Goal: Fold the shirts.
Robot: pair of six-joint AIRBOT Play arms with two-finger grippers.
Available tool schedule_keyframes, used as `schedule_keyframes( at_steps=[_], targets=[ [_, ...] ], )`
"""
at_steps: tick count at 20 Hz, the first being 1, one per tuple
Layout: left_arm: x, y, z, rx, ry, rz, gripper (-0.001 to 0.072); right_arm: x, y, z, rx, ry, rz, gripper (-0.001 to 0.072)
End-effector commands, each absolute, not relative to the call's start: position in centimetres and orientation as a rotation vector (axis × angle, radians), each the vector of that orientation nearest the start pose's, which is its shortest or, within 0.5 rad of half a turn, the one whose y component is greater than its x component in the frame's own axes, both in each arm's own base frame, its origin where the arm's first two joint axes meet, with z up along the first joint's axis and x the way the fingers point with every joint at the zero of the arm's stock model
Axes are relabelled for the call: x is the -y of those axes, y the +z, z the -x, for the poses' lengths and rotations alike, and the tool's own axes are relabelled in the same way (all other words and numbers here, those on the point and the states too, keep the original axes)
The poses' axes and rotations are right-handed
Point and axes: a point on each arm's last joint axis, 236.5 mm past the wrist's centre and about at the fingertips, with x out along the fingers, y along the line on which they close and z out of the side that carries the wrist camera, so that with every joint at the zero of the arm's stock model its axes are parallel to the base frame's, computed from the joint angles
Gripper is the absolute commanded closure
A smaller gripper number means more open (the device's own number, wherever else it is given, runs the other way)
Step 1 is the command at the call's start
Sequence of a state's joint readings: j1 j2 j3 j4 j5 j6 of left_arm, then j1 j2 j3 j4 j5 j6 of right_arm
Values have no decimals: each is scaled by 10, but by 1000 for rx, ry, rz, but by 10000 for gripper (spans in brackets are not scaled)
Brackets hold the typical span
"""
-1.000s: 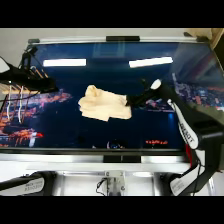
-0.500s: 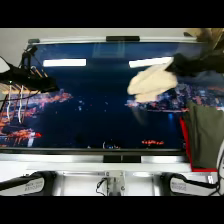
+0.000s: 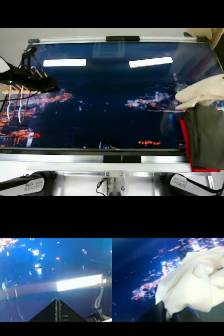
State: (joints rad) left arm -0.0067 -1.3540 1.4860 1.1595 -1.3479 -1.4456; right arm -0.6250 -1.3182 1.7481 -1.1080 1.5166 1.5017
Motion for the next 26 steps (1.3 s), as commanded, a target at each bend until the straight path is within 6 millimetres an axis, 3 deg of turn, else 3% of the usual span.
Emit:
schedule_keyframes(
  at_steps=[1, 5, 9, 12, 16, 19, 20, 21, 22, 24, 26],
  targets=[
    [95, 102, -412, -1174, -372, 213, 676, 195, 200, -329, -1002, -332, -532, 648],
    [95, 102, -413, -1166, -389, 188, 676, 215, 181, -236, -1266, -578, -542, 647],
    [97, 103, -413, -1156, -418, 158, 676, 235, 182, -187, -1312, -811, -490, 648],
    [97, 103, -413, -1156, -419, 155, 676, 212, 141, -161, -1445, -791, -527, 647],
    [97, 103, -413, -1155, -421, 152, 676, 193, 83, -104, -1703, -841, -515, 647],
    [97, 103, -412, -1157, -422, 153, 676, 183, 51, -96, -1755, -820, -568, 637],
    [97, 103, -412, -1157, -422, 153, 676, 185, 43, -99, -1739, -822, -569, 454],
    [97, 103, -412, -1157, -422, 153, 676, 189, 41, -102, -1719, -820, -556, 117],
    [97, 103, -412, -1157, -422, 153, 676, 193, 41, -103, -1711, -821, -535, 67],
    [98, 103, -412, -1157, -423, 152, 676, 204, 49, -97, -1723, -846, -471, 67],
    [97, 103, -412, -1157, -423, 151, 676, 229, 73, -108, -1636, -879, -376, 68]
  ],
)
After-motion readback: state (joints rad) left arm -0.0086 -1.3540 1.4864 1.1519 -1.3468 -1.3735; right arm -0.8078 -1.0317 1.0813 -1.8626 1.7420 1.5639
